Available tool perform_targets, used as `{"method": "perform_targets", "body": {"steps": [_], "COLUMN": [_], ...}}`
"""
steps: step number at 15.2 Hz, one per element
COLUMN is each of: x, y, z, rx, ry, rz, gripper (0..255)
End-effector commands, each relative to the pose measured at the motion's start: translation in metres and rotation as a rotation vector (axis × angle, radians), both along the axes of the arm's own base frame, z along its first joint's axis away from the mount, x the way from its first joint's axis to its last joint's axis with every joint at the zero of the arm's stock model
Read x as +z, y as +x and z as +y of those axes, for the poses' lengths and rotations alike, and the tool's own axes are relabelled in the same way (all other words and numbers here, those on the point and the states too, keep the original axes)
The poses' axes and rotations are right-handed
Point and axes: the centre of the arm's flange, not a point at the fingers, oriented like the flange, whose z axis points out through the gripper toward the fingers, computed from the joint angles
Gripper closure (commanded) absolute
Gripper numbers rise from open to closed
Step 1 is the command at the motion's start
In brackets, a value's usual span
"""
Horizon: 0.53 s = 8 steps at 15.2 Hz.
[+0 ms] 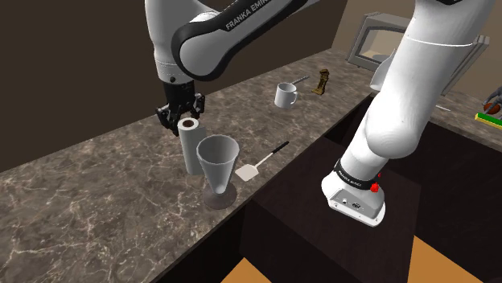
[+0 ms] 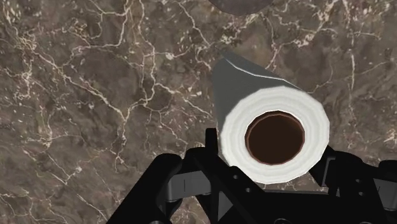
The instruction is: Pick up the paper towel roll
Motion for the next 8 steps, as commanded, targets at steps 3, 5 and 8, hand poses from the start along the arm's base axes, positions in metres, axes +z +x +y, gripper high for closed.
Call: {"method": "perform_targets", "body": {"steps": [3,5,8], "x": [0.004,0.015,0.030], "y": [0.000,0.000,0.000], "z": [0.000,0.000,0.000], "rx": [0.001,0.001,0.001], "ry": [0.000,0.000,0.000], "rz": [0.001,0.001,0.001], "gripper": [255,255,255]}}
